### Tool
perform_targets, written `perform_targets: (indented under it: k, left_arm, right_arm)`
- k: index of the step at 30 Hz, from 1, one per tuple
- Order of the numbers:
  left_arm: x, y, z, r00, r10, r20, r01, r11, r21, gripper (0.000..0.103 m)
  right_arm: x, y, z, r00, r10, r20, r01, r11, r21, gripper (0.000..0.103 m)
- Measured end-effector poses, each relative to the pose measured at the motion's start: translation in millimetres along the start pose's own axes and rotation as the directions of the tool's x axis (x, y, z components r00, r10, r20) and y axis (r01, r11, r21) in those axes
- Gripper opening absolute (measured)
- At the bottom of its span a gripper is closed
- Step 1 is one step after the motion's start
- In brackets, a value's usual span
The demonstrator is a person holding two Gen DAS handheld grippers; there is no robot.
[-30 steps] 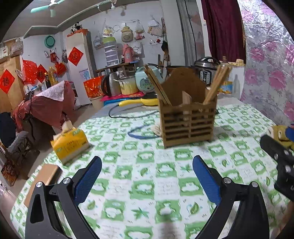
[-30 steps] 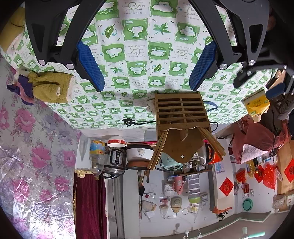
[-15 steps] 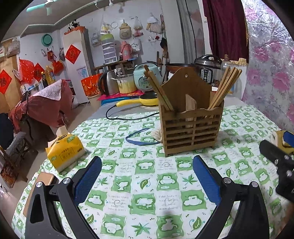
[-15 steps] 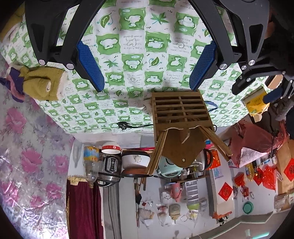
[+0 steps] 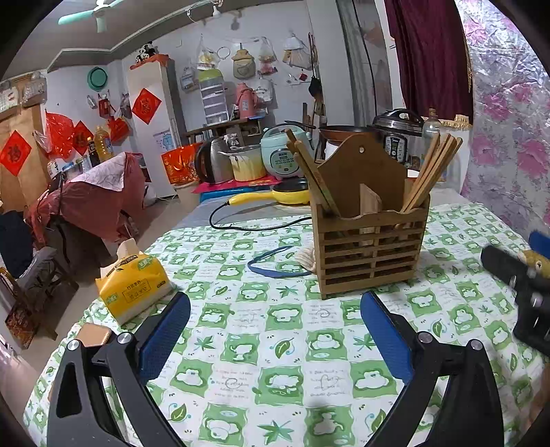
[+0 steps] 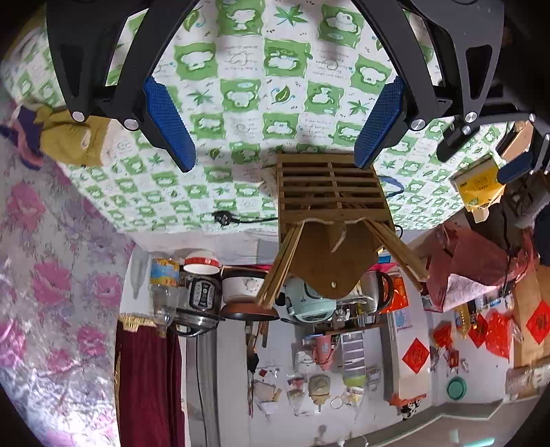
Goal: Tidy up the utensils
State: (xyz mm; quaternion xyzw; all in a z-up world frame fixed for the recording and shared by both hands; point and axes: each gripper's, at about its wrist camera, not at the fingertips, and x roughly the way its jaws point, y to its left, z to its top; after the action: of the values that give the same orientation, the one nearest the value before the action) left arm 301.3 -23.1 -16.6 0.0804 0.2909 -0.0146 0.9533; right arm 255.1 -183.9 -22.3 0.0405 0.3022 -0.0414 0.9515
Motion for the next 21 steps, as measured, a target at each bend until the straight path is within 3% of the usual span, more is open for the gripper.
perform_targets:
  k: [2, 21]
  left_arm:
    - [0, 0, 0, 1.000, -0.007, -0.004, 0.007, 1.000, 0.001, 0.097]
    - [0, -1, -3, 1.000, 0.002, -0.002, -0.002, 1.000, 0.001, 0.097]
  right_arm:
    - [4, 0, -4, 1.000, 0.009, -0.023, -0.009, 1.000, -0.012, 0.091]
    - [-6, 5, -6, 0.999, 0.000, 0.032, 0.001, 0.999, -0.045, 0.091]
